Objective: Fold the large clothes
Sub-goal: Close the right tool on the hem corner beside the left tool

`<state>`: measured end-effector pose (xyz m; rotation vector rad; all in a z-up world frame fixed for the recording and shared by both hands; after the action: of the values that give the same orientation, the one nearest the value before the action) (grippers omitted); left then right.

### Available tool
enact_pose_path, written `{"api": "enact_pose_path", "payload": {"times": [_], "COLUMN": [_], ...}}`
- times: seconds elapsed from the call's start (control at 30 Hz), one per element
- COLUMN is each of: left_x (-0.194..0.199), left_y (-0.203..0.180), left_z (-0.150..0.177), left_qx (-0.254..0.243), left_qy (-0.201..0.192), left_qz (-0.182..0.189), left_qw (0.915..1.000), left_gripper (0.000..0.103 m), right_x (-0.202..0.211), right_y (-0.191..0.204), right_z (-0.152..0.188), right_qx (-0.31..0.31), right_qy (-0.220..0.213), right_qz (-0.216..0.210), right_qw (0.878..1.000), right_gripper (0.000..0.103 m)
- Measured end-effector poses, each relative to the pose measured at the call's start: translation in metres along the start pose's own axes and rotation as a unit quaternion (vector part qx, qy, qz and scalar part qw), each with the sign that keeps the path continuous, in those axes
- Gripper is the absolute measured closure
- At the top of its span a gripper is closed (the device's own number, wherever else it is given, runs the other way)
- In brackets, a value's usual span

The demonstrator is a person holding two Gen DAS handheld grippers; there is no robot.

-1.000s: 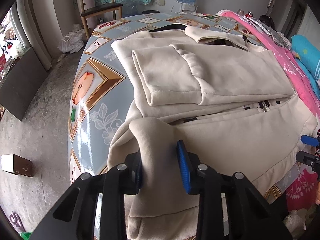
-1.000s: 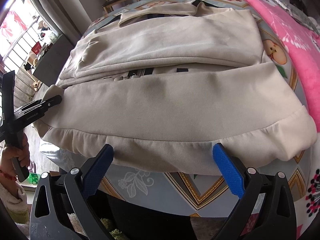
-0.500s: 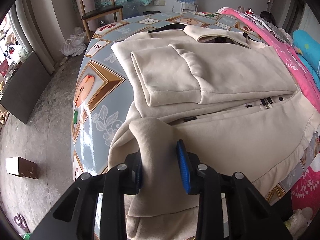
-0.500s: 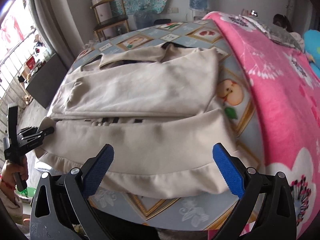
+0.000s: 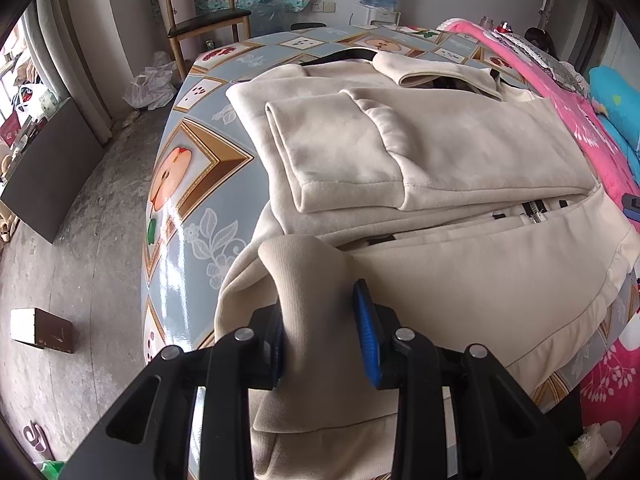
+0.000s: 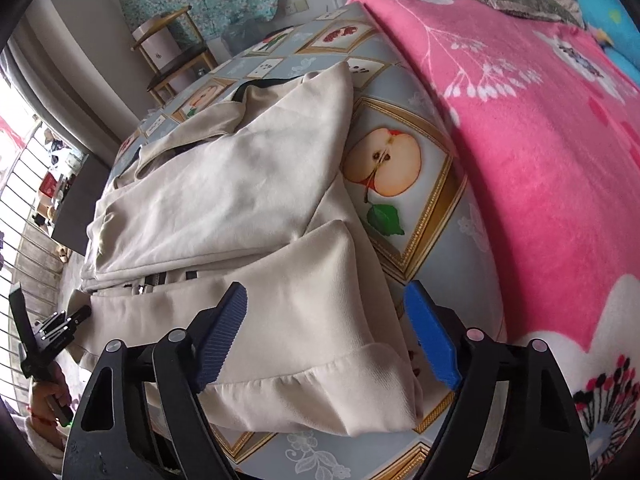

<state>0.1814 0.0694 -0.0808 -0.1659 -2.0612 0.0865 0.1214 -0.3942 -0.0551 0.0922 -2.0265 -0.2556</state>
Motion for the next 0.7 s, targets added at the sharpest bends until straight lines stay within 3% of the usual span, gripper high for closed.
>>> {"api": "enact_pose_path", "payload": {"times": [0.3, 0.43, 0.7], "left_x": [0.0, 0.0, 0.0], "left_y": [0.0, 0.0, 0.0], "left_z": [-0.001, -0.001, -0.001], "left_qx": [-0.003, -0.002, 0.0], "left_qy": [0.001, 0.001, 0.001], "left_qz": [-0.003, -0.003, -0.003], "left_qw": [1.0, 1.0, 1.0], "left_gripper": [0.073, 0.073, 0.073], "right_x": [-0.013, -0.023, -0.045], "right_y": [0.001, -0.007, -0.018], "right_z": [-0.034, -0.044, -0.044], "right_qx": [0.028, 0.014, -0.011], "right_qy": [-0.016, -0.005, 0.036], "right_qz": [-0.041, -0.081, -0.12], "right_qw": [0.999, 0.997, 0.992], "right_gripper": [0.044, 0.045, 0.05]}}
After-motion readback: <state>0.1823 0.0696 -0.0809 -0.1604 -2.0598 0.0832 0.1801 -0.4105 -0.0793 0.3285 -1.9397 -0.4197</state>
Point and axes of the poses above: each gripper's, at about its wrist camera, not at the fingertips, and x roughly against the way its jaws point, y to its left, z to its underside, the point moved 3 cm from there along -x, roughly the way its jaws point, and after that the axes turned 12 degrees about x, right-handed, at the moved point
